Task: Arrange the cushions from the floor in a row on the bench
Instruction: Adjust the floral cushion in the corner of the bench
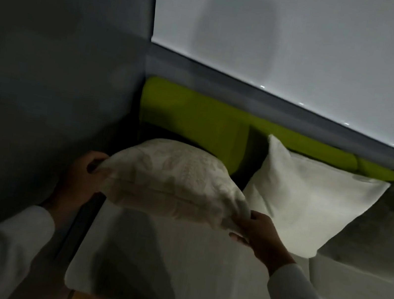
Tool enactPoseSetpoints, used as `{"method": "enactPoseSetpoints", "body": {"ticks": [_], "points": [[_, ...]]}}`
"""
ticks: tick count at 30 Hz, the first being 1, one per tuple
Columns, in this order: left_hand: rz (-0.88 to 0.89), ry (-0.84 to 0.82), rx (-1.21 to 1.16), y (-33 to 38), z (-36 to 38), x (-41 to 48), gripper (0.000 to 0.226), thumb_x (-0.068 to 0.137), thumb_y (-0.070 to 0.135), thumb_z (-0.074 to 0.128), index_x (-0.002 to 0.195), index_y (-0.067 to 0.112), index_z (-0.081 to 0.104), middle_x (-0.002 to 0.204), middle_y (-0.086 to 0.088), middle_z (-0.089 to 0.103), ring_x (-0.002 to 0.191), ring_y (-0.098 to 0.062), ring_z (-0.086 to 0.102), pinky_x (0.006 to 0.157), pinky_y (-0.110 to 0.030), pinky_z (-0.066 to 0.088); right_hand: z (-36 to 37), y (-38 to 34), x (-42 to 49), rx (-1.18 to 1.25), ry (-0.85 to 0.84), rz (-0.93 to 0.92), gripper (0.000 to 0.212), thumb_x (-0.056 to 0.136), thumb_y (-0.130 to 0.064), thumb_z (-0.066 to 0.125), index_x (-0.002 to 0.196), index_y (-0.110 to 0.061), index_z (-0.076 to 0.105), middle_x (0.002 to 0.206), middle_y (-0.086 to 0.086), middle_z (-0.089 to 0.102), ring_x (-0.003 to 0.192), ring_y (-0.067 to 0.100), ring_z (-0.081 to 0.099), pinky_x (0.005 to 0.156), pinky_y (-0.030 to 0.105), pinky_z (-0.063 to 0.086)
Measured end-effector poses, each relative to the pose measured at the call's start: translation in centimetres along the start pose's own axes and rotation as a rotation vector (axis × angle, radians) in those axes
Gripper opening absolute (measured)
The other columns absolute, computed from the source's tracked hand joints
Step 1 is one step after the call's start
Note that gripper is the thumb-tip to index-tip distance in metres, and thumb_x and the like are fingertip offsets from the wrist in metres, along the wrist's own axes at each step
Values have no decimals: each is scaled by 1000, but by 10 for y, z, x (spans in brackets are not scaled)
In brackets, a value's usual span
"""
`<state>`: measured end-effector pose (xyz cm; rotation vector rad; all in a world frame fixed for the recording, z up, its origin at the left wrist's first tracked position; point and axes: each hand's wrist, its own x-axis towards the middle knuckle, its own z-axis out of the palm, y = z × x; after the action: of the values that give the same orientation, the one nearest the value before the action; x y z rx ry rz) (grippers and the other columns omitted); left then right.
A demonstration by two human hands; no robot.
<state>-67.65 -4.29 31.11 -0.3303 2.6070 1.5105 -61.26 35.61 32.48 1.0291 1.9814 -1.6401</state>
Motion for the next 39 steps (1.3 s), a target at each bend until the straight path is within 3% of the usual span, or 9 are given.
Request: {"method": "enactPoseSetpoints", "body": {"ticks": [6, 9, 11, 15, 20, 24, 29, 32, 39], "points": [[164, 124, 23, 63, -19, 50, 32, 89, 6, 64, 121, 5, 67, 107, -6, 67, 92, -20, 61, 66, -7, 48, -22, -73, 7, 153, 38, -137, 11, 91, -3, 67, 100, -5, 60, 94, 17, 66, 69, 20, 70, 64, 27, 61], [124, 196, 26, 89, -26, 87, 29, 86, 11, 68, 115, 10, 72, 102, -13, 73, 75, -18, 66, 70, -23, 55, -36, -110, 24, 348, 84, -228, 24, 87, -2, 74, 110, -2, 68, 107, 18, 65, 82, 23, 68, 64, 15, 57], [72, 187, -61, 94, -22, 110, 26, 86, 7, 69, 112, 9, 73, 96, -16, 73, 60, -8, 62, 56, -14, 53, -35, -124, 37, 436, 97, -237, 20, 89, -1, 70, 109, -1, 70, 106, 21, 69, 82, 25, 71, 62, 22, 59], [-135, 17, -399, 82, -6, 134, 39, 87, -2, 64, 126, 4, 61, 123, -20, 65, 102, -26, 64, 90, -30, 53, -16, -119, 65, 443, 46, -232, 20, 92, -5, 68, 111, -12, 67, 118, 15, 69, 95, 24, 70, 69, 28, 60], [-191, 25, -463, 66, 10, 152, 64, 83, -14, 60, 139, 15, 49, 129, -11, 61, 113, -27, 60, 95, -43, 48, 1, -98, 98, 282, 36, -336, 84, 76, -13, 85, 146, -27, 41, 133, 0, 60, 115, 21, 61, 89, 40, 57], [-256, -68, -506, 65, 28, 161, 49, 86, 1, 64, 127, 29, 59, 117, 0, 68, 105, -19, 65, 81, -34, 52, 16, -95, 122, 266, -26, -294, 104, 72, -23, 88, 155, -32, 26, 145, -5, 48, 126, 20, 54, 76, 24, 55], [-332, -154, -530, 59, 43, 167, 38, 89, 6, 55, 97, 40, 71, 97, 3, 75, 92, -19, 69, 72, -34, 52, 18, -107, 153, 294, -108, -287, 72, 72, -28, 88, 134, -33, 54, 127, -6, 68, 113, 16, 66, 84, 30, 57], [-328, -123, -514, 55, 45, 169, 40, 92, 3, 50, 97, 38, 70, 90, 6, 76, 81, -12, 73, 64, -29, 56, 19, -111, 163, 329, -174, -257, 53, 75, -29, 86, 123, -31, 63, 116, -5, 75, 105, 15, 71, 78, 26, 60], [-264, 51, -307, 72, 56, 176, 15, 99, 19, 52, 111, 19, 62, 94, -2, 66, 82, -18, 65, 56, -23, 54, 20, -116, 175, 138, -33, -319, 35, 97, -33, 62, 131, -23, 62, 122, 2, 69, 115, 25, 64, 101, 49, 52]]}}
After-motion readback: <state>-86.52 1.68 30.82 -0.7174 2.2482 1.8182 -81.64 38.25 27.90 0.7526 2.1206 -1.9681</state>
